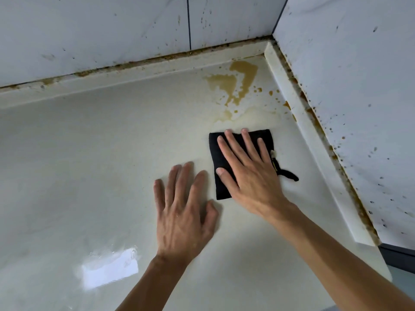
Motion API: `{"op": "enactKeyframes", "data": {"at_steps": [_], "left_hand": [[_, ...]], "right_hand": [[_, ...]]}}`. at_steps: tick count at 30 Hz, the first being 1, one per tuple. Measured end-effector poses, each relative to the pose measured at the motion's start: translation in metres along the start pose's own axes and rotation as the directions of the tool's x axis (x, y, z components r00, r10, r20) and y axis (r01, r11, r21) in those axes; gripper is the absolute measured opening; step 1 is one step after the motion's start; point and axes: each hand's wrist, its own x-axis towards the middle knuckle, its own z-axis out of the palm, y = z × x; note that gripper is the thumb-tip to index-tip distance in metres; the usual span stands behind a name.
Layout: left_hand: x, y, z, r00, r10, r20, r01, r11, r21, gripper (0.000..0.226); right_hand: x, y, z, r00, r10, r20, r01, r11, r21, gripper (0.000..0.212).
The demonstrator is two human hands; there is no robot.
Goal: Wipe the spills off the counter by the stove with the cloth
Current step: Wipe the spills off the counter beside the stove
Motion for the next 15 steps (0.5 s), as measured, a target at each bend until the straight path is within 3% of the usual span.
{"op": "enactKeyframes", "data": {"at_steps": [6, 12, 15], "left_hand": [[0.0, 0.001, 0.0, 1.0, 0.003, 0.013, -0.003, 1.0, 0.026, 0.062], [-0.001, -0.001, 0.002, 1.0, 0.025, 0.003, -0.025, 0.999, 0.044, 0.059], [-0.001, -0.003, 0.004, 1.0, 0.031, 0.003, -0.031, 0.998, 0.051, 0.061]], "right_hand": [[0.053, 0.014, -0.004, 0.991, -0.135, -0.005, 0.135, 0.99, -0.036, 0.066], [0.077, 0.058, -0.017, 0.988, 0.152, -0.023, -0.153, 0.988, -0.023, 0.067], [0.043, 0.045, -0.011, 0.987, 0.141, -0.074, -0.144, 0.989, -0.037, 0.066]]}}
